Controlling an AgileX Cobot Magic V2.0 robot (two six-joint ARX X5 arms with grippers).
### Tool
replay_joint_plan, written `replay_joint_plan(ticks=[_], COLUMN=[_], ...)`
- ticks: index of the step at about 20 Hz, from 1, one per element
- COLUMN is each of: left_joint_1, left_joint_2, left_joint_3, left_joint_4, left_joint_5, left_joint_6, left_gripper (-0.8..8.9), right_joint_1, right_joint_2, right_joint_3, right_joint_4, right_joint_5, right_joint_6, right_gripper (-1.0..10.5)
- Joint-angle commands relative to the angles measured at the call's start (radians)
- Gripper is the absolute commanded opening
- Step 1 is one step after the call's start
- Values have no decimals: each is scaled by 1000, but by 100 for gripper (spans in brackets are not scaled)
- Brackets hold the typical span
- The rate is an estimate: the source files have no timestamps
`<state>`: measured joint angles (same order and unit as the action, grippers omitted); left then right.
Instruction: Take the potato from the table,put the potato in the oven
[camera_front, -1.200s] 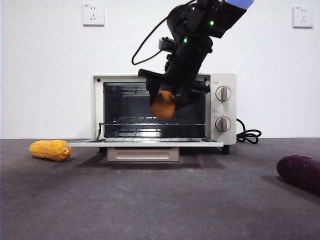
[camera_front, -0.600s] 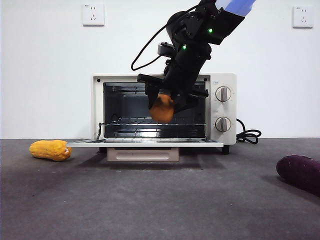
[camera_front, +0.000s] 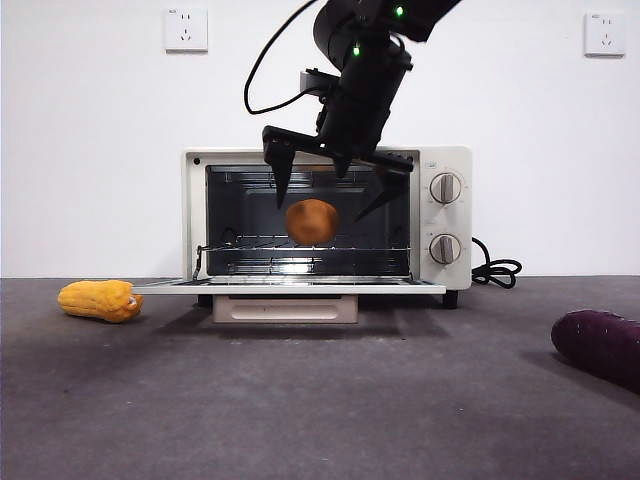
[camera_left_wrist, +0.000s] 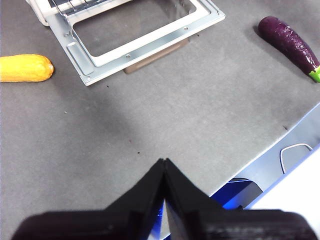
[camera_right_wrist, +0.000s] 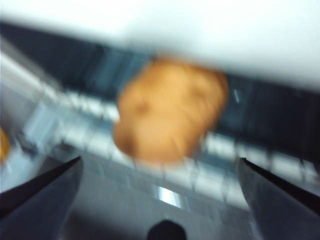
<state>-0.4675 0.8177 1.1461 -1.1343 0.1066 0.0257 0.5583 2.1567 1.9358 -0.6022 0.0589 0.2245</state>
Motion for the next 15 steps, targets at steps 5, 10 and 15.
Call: replay_joint_plan(ticks=[5,10,15], left_joint_1=[2,2,61], left_joint_2=[44,119,246], left_joint_3=[-7,-7,-7], left_joint_4=[28,142,230], left_joint_5=[-6,2,0], left_joint_6=[-4,-26,-34], left_gripper=[-6,-6,-6], right_joint_1=[49,100,128], right_joint_2=[-99,-323,-583], right_joint_3=[18,18,18], right_joint_4=[-297,-459,-623], right_joint_5=[1,39,91], right_joint_6=[-81,-97,-133], right_gripper=[236,72,22])
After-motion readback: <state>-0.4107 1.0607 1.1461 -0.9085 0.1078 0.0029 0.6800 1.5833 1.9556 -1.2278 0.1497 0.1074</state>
